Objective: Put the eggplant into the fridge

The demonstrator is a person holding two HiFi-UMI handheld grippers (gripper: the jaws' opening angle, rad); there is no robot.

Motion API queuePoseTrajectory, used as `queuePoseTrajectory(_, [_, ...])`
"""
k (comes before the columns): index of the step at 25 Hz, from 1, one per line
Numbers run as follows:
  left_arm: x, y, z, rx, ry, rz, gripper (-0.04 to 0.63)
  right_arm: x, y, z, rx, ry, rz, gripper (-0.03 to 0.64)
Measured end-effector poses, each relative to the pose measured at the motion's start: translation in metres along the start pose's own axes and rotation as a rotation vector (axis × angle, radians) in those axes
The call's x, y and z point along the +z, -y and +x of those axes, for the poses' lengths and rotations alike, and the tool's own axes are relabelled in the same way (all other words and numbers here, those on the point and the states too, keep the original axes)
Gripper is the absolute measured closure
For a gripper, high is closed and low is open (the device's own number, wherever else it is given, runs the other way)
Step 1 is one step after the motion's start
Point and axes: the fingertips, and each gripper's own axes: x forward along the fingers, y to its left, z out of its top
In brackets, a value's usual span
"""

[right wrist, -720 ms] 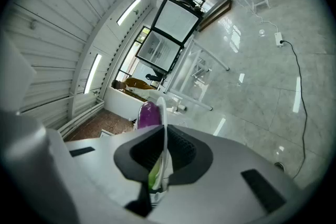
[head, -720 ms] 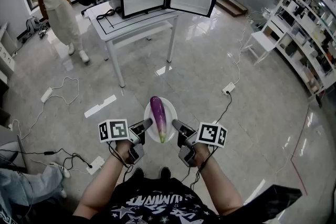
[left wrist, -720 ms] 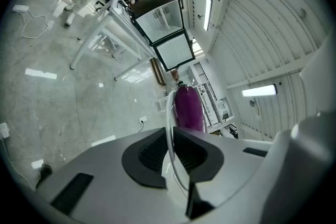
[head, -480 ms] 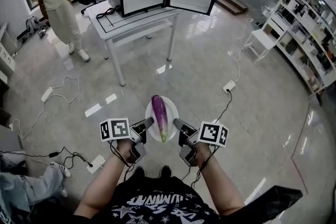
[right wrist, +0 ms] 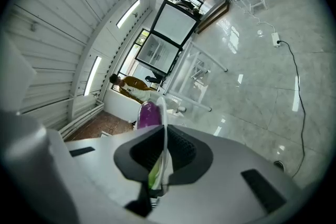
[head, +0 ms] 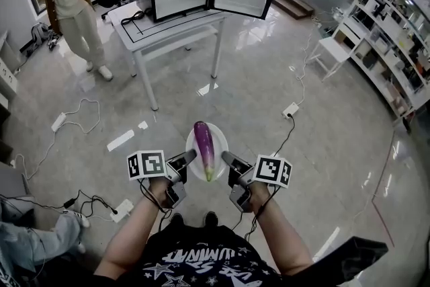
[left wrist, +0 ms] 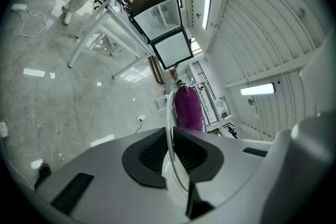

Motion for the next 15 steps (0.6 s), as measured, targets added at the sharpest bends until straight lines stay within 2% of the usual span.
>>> queuePoseTrajectory(15, [0.0036, 0.0045, -0.0011, 0.014, 0.017, 0.0, 0.56, 0.0057, -0.0056, 0.001, 0.018, -0.008, -0.026, 0.592])
